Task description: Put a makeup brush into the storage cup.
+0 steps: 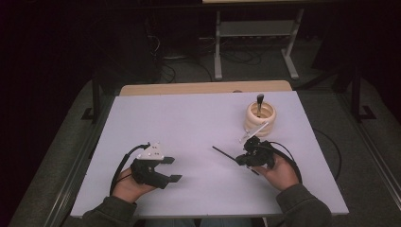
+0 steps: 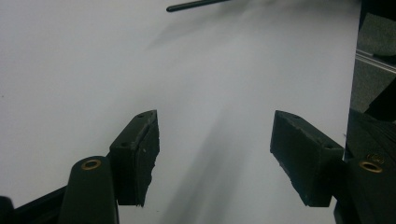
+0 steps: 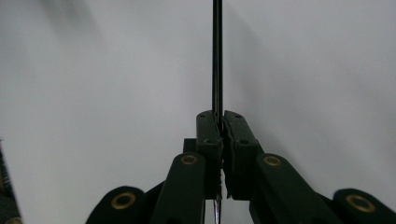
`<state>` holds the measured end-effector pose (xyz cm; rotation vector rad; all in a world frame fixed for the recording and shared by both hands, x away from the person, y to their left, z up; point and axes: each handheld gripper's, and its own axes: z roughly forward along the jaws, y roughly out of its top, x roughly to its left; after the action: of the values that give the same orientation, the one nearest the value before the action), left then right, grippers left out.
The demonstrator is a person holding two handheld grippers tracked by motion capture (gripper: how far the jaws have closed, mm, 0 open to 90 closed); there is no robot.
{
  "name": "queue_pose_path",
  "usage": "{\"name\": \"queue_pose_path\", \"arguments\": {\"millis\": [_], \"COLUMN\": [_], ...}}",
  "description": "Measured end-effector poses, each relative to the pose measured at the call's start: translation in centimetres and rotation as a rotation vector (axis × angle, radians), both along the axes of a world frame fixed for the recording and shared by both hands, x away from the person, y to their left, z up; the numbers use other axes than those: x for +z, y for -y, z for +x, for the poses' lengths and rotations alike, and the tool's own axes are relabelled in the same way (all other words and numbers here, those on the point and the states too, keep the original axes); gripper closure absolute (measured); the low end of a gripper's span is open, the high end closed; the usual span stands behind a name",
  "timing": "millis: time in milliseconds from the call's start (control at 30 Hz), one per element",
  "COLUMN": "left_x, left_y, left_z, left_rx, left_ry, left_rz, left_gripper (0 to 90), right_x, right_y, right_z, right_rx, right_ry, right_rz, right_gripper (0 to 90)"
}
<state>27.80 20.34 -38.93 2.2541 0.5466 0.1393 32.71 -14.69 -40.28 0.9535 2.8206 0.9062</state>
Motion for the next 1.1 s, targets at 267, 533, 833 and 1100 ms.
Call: {"name": "queue_pose_path", "arguments": {"millis": [267, 533, 833, 1100], "left_x": [0.4, 1.6, 2.7, 3.4], "left_y": [0.1, 0.6, 1.2, 2.2], "left_z": [0.1, 0.3, 0.3, 0.3], "left_rx": [-0.012, -0.039, -0.071, -0.117], "left_ry": [0.006, 0.026, 0.04, 0.05], "left_rz": [0.008, 0.025, 0.05, 0.076], "left_gripper": [33.5, 34.5, 36.6, 38.4], "right_x": [2.3, 3.8, 4.5, 4.4], "right_y": [0.3, -0.1, -1.6, -3.5], "right_z": [-0.5, -1.1, -1.7, -2.0], "right_rx": [0.066, 0.156, 0.273, 0.356], "right_ry": [0.022, 0.05, 0.064, 0.035], "right_rz": [0.068, 0.086, 0.082, 0.076], "right_gripper": [84.9, 84.9, 84.9, 84.9]}}
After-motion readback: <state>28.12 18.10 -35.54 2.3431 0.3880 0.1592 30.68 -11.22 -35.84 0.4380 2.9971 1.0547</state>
